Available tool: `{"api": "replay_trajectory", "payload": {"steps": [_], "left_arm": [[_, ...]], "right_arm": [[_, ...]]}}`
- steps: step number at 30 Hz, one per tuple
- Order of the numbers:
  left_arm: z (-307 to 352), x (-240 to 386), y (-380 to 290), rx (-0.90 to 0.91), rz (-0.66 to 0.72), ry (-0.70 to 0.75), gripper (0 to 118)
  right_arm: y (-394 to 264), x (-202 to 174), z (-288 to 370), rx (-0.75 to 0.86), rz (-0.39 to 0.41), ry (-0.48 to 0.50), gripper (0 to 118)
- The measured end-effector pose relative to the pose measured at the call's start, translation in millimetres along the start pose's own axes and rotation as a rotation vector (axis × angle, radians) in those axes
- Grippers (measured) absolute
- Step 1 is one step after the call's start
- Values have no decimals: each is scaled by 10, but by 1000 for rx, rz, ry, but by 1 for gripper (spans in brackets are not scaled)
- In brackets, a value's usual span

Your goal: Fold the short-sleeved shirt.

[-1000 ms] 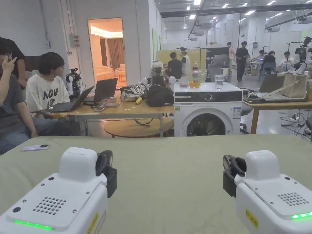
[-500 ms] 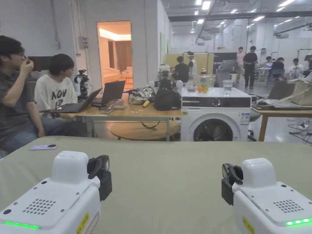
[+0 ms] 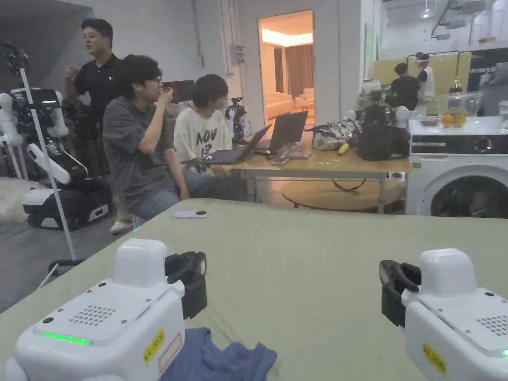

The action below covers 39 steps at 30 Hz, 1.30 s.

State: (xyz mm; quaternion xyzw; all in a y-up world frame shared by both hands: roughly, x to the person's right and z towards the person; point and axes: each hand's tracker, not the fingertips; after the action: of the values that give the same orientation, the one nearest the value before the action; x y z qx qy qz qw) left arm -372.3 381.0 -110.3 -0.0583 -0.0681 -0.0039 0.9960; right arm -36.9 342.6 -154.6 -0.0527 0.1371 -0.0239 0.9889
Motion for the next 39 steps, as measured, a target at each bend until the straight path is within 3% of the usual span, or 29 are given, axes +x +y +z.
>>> {"api": "replay_trajectory", "payload": {"steps": [2, 3, 4, 5, 6, 11, 16, 21, 23, 25, 26, 28, 30, 34, 36, 39], "left_arm": [[-159, -170, -99, -112, 27, -30, 7], [-270, -257, -197, -177, 39, -41, 27], [-368, -333, -315, -229, 57, -31, 69], [-468, -412, -466, -234, 73, -14, 95], [-597, -483, -633, -319, 85, -13, 103], [-1188, -631, -1462, -568, 140, -11, 99], [-1639, -661, -2049, -769, 146, 41, 72], [-1596, -544, -1968, -728, 76, 30, 67], [-1645, -511, -1982, -734, 76, 29, 44], [-1648, -499, -1982, -751, 76, 40, 0], [-1635, -528, -1917, -754, 91, 39, 0], [-1584, -675, -1718, -698, 251, 28, 0], [-1511, -811, -1242, -519, 346, 28, 0], [-1704, -961, -19, -398, 104, 95, 0], [-1827, -893, 704, -247, 114, 100, 0], [-1960, -480, 1498, -123, -25, 103, 0]], "right_arm": [[-58, -9, 7, -16, -1, 19, 0], [-97, -2, 21, -24, 0, 25, 0], [-135, 12, 39, -32, -3, 29, 0], [-183, 38, 61, -45, -11, 33, 0], [-229, 69, 89, -58, -26, 37, 0], [-453, 270, 177, -147, -95, 25, 0], [-619, 485, 319, -199, -78, -42, 0], [-731, 699, 452, -229, -138, -83, 0], [-773, 743, 474, -236, -165, -92, 0], [-795, 784, 508, -242, -178, -93, 0], [-804, 792, 530, -244, -180, -98, 0], [-808, 830, 578, -240, -189, -99, 0], [-800, 868, 623, -235, -224, -102, 0], [-757, 936, 736, -223, -221, -99, 0], [-710, 996, 829, -203, -208, -120, 0], [-635, 1122, 994, -165, -242, -158, 0]]}}
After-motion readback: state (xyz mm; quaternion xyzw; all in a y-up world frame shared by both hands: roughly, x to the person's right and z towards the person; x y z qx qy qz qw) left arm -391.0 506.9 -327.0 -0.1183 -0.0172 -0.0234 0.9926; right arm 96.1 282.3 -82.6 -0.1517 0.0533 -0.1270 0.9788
